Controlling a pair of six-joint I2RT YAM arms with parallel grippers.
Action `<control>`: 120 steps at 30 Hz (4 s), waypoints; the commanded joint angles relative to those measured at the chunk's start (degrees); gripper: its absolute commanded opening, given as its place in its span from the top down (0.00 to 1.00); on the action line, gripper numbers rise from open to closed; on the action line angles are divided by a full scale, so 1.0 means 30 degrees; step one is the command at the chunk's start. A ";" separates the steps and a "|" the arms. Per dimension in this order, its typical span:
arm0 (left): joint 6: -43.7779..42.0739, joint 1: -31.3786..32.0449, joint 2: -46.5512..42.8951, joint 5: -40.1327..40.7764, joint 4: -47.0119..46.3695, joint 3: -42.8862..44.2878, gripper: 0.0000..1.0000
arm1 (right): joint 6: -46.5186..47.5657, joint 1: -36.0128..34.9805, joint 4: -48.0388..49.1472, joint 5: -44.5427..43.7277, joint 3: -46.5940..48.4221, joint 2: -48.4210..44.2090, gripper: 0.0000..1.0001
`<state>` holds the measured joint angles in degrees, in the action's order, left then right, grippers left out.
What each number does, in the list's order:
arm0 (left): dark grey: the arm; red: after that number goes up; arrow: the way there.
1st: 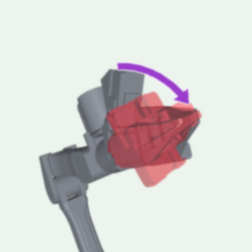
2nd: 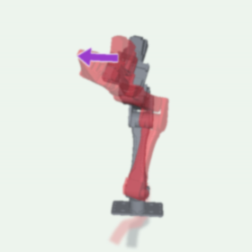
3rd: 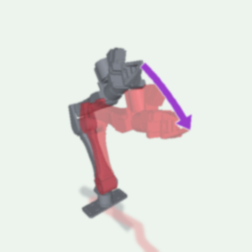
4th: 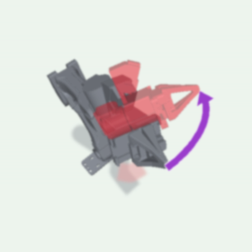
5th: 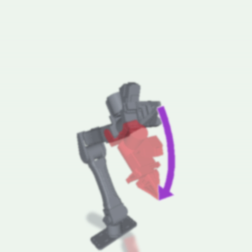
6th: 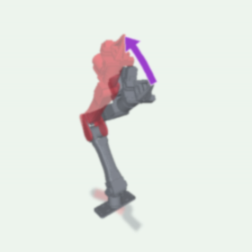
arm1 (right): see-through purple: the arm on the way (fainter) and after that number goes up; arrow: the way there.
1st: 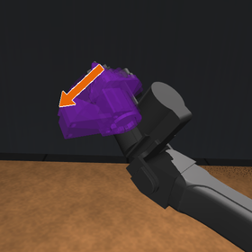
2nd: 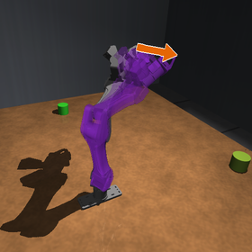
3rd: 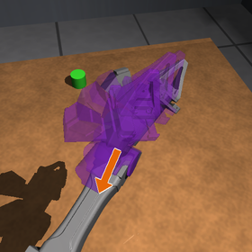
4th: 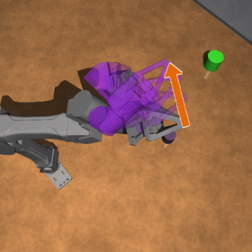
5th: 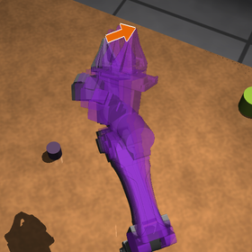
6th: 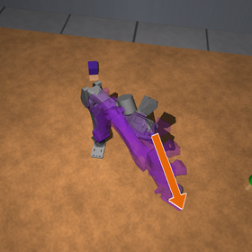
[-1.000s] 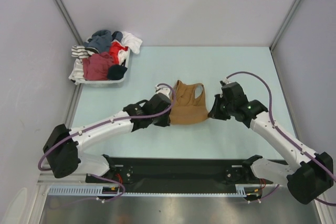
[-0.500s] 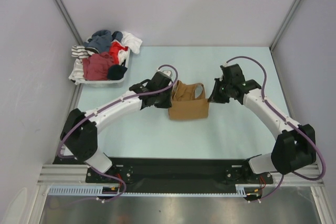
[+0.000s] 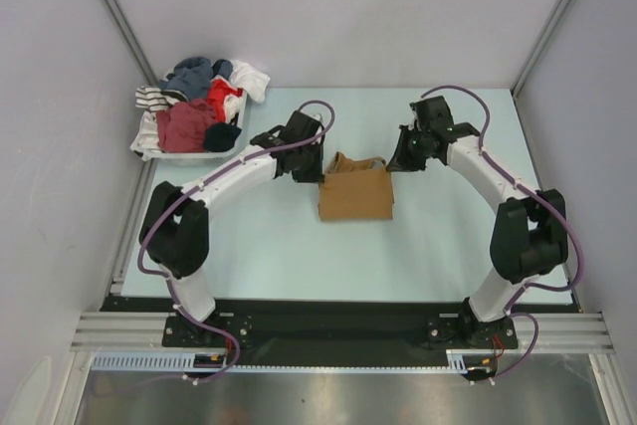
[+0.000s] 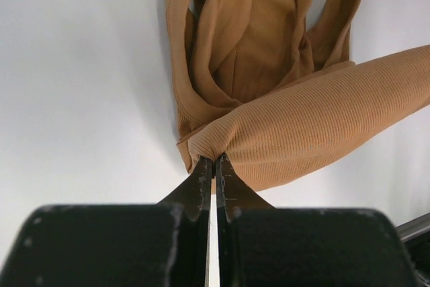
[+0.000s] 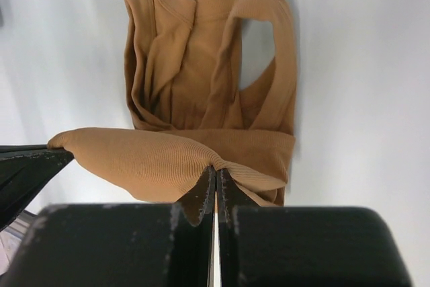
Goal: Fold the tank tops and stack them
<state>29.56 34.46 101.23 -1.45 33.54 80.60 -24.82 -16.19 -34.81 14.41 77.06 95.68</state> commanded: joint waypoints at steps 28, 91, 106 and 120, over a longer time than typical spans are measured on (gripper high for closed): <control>-0.1241 -0.1671 0.5923 0.0190 0.1389 0.8084 0.99 | 0.0011 0.1498 0.1288 0.1904 0.6100 0.6367 1.00; -0.0041 -0.0294 0.1674 -0.1975 -0.8014 0.0937 0.58 | -0.3031 0.1148 1.3563 0.8991 0.0387 0.5193 0.99; 0.3975 -0.2548 0.8883 -0.0599 -0.8630 0.4013 0.69 | -0.7901 0.2084 2.0160 0.9170 -0.0316 1.1495 1.00; 0.0576 -0.2316 0.1974 0.1509 -0.8221 0.0325 0.45 | -0.4151 0.1061 1.6676 1.0809 -0.1955 0.4877 0.88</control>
<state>34.26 27.35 115.35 0.89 9.56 83.77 -41.67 -10.52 16.91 43.90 71.00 116.92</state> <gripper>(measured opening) 0.531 0.117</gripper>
